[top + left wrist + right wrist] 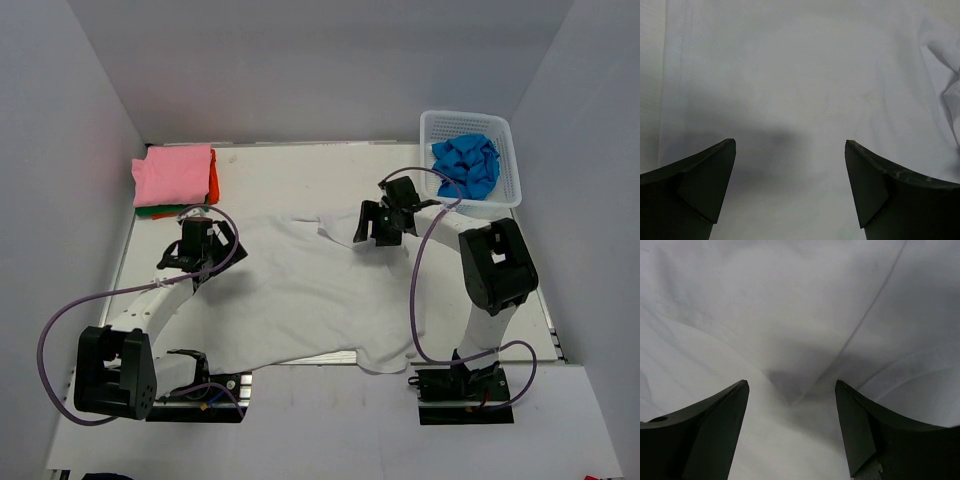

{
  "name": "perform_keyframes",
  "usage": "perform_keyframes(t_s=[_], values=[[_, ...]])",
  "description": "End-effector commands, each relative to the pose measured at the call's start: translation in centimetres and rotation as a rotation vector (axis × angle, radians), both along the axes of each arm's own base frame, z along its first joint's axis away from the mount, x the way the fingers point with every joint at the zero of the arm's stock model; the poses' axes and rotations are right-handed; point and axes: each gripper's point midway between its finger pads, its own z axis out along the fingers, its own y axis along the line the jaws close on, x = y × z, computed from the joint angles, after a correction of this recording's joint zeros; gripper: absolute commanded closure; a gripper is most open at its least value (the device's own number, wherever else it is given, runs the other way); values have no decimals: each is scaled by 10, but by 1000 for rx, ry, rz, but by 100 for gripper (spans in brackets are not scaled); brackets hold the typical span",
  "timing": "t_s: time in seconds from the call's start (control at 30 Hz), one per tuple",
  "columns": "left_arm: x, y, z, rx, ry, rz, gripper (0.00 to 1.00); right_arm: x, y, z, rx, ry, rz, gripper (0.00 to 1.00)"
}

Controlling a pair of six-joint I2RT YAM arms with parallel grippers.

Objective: Fold and stack the t-shirts

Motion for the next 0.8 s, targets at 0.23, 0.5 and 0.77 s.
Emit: perform_keyframes(t_s=[0.23, 0.5, 0.77], values=[[-3, 2, -4, -6, -11, 8, 0, 14, 22, -1, 95, -13, 15, 44], [-6, 4, -9, 2, -3, 14, 0, 21, 23, 2, 105, -33, -27, 98], [-8, 4, -14, 4, 6, 14, 0, 48, 37, 54, 215, -169, -53, 100]])
